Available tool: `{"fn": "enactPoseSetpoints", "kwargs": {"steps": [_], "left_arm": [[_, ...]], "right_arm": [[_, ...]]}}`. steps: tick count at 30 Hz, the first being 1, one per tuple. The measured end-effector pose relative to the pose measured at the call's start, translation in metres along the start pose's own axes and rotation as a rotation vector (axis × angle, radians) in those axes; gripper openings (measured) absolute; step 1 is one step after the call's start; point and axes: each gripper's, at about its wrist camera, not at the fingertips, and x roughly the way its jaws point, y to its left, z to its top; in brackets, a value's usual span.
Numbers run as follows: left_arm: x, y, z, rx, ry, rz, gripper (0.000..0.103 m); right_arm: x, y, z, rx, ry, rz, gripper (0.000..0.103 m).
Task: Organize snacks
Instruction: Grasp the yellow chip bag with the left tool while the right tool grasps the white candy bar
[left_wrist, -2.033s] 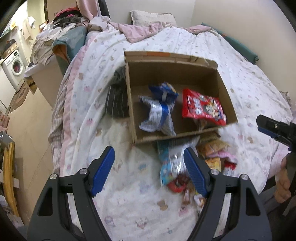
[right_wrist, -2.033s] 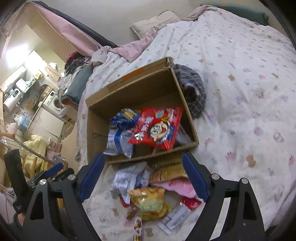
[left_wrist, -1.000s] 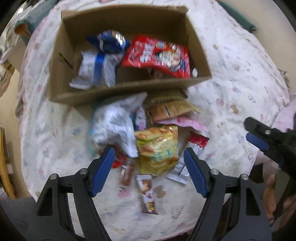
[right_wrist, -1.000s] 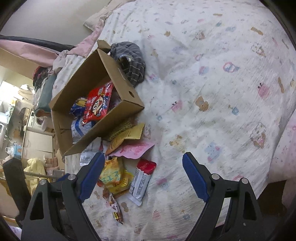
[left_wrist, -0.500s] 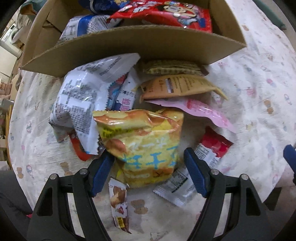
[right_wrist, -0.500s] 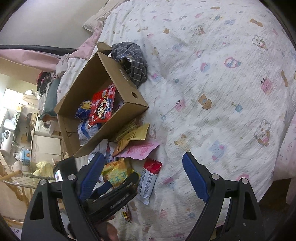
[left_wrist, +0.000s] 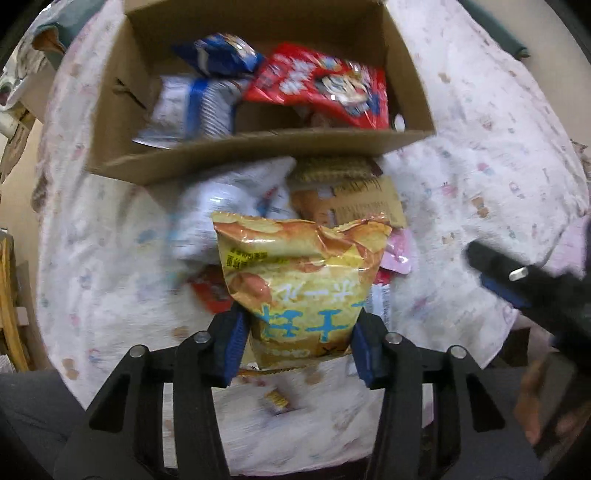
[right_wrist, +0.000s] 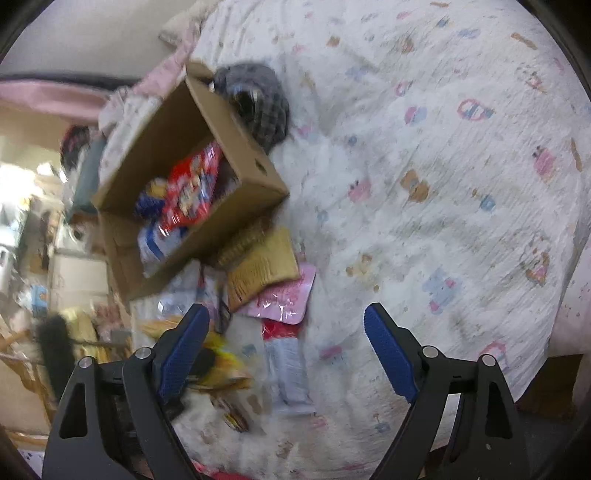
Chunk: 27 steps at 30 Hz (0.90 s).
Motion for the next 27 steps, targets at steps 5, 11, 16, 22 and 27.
{"fn": "enactPoseSetpoints", "kwargs": {"steps": [5,11,16,22,27], "left_arm": [[-0.01,0.045,-0.003,-0.015,-0.014,0.021,0.044],[0.0,0.082,-0.014,-0.071,0.007,0.031,0.044],[0.001,0.098,-0.019,-0.1,0.0,0.016,0.045],[0.0,0.112,-0.021,-0.137,-0.005,0.01,0.045],[-0.007,0.122,-0.022,-0.154,-0.013,0.007,0.045]], "right_arm": [[0.033,0.021,-0.016,-0.098,0.133,-0.036,0.077],[0.067,0.046,-0.033,-0.198,0.236,-0.125,0.061],[0.099,0.062,-0.047,-0.317,0.286,-0.29,0.051],[0.105,0.064,-0.057,-0.374,0.3,-0.309,0.037],[0.084,0.083,-0.075,-0.409,0.315,-0.077,0.037]]}}
